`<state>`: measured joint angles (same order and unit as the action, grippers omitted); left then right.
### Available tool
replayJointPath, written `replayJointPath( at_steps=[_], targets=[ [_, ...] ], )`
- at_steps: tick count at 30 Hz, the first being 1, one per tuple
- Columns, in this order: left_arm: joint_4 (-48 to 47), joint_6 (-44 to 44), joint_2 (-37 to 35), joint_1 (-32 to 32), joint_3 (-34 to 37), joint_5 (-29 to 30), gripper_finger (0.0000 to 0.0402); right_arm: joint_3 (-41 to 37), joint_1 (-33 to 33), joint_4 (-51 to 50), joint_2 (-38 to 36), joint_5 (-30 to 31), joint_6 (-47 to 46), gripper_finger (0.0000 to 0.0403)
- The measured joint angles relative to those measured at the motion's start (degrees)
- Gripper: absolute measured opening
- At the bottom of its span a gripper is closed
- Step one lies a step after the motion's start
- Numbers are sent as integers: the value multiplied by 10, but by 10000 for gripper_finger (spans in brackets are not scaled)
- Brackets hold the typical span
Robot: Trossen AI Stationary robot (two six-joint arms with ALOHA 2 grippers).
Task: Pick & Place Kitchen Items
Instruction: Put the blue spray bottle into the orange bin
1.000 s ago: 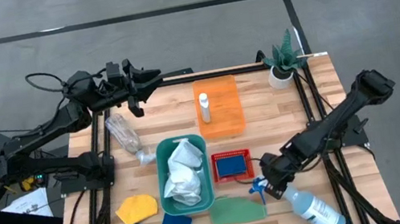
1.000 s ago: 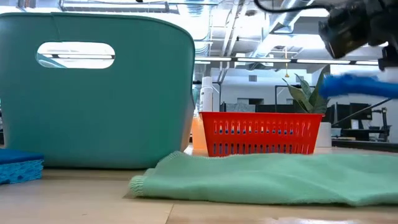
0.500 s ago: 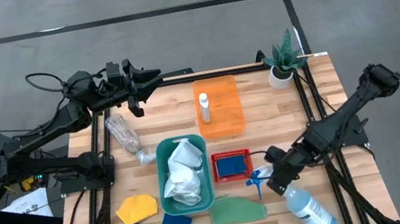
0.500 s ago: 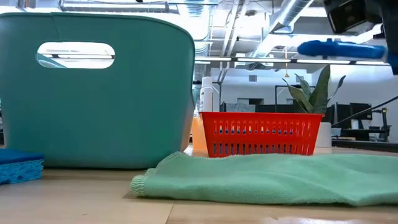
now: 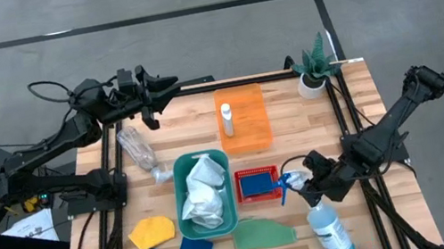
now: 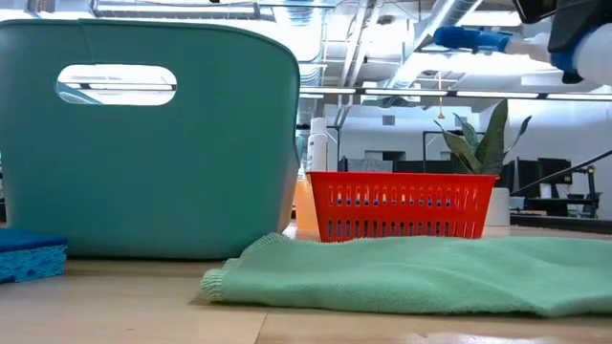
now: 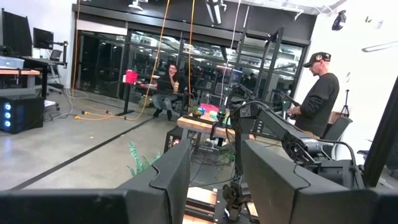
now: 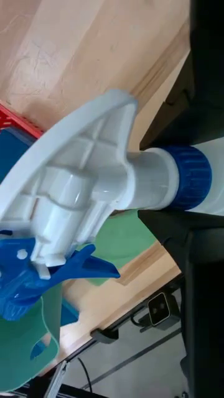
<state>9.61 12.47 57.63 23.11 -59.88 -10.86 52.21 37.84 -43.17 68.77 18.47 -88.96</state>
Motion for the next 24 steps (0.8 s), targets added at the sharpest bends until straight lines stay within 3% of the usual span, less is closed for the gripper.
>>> replayJointPath(
  at_steps=[8,17,24],
  targets=[
    [9,0,0,0,0,7,140,17,9,-3,-3,38,4,129],
    [17,0,0,0,0,23,140,76,-20,-33,-59,158,100,129],
    [18,0,0,1,0,23,140,96,-48,-34,-107,177,175,129]
  ],
)
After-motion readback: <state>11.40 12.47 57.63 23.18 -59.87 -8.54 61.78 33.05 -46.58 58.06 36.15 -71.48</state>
